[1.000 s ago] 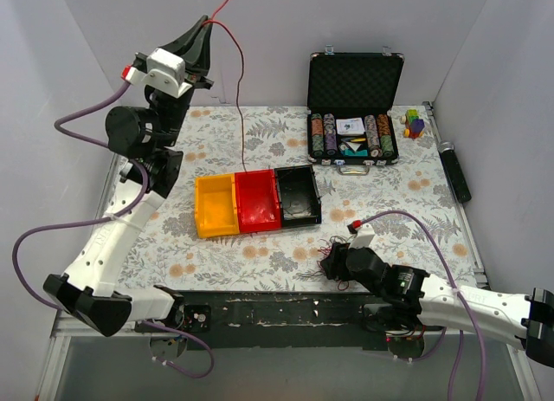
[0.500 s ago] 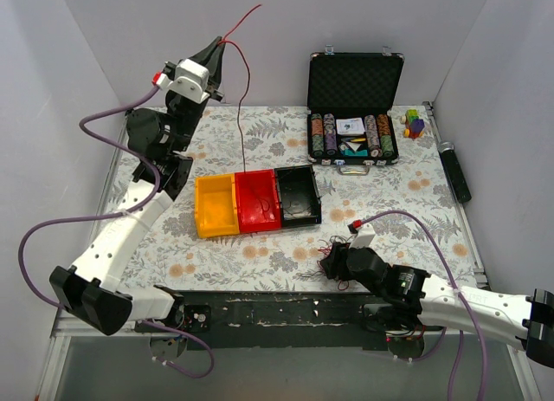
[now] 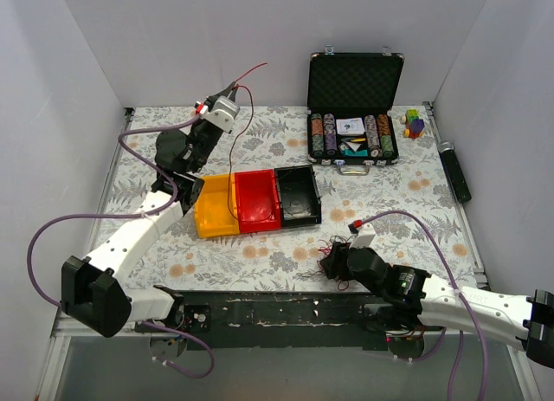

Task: Untangle the cables
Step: Untie the cable.

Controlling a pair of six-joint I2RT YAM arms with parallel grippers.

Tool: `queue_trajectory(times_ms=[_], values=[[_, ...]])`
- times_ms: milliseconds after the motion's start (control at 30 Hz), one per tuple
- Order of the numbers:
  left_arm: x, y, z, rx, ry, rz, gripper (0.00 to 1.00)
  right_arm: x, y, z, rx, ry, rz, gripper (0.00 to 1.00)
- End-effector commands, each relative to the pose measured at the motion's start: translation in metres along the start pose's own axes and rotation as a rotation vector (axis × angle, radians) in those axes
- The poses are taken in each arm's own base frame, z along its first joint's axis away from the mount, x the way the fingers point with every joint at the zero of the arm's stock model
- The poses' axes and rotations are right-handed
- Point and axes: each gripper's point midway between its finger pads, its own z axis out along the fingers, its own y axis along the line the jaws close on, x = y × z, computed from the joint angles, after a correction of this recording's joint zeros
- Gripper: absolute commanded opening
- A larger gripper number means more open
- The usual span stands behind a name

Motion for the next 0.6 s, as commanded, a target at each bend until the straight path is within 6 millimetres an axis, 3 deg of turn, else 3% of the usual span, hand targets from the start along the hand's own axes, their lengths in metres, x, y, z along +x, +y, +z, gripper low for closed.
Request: queue_trajectory(times_ms=[0, 67, 267, 467, 567], values=[[-0.011, 0.012, 0.006, -0.036, -0.06, 0.058, 0.0, -0.008, 0.005, -0.001, -0.003, -0.024, 0.027, 0.68], [-0.007, 0.015, 0.018, -0.052, -0.058, 0.052, 0.0, -0.009, 0.006, -0.001, -0.004, -0.025, 0.026, 0.68], [-0.021, 0.027, 0.047, -0.076, -0.087, -0.003, 0.0, -0.013, 0.009, -0.001, 0.0, -0.025, 0.017, 0.68], [-0.025, 0.026, 0.053, -0.065, -0.087, -0.049, 0.0, -0.014, 0.009, -0.001, -0.001, -0.029, 0.015, 0.69], [-0.009, 0.017, 0.048, -0.05, -0.072, -0.02, 0.0, -0.014, 0.01, 0.0, -0.005, -0.032, 0.02, 0.69]])
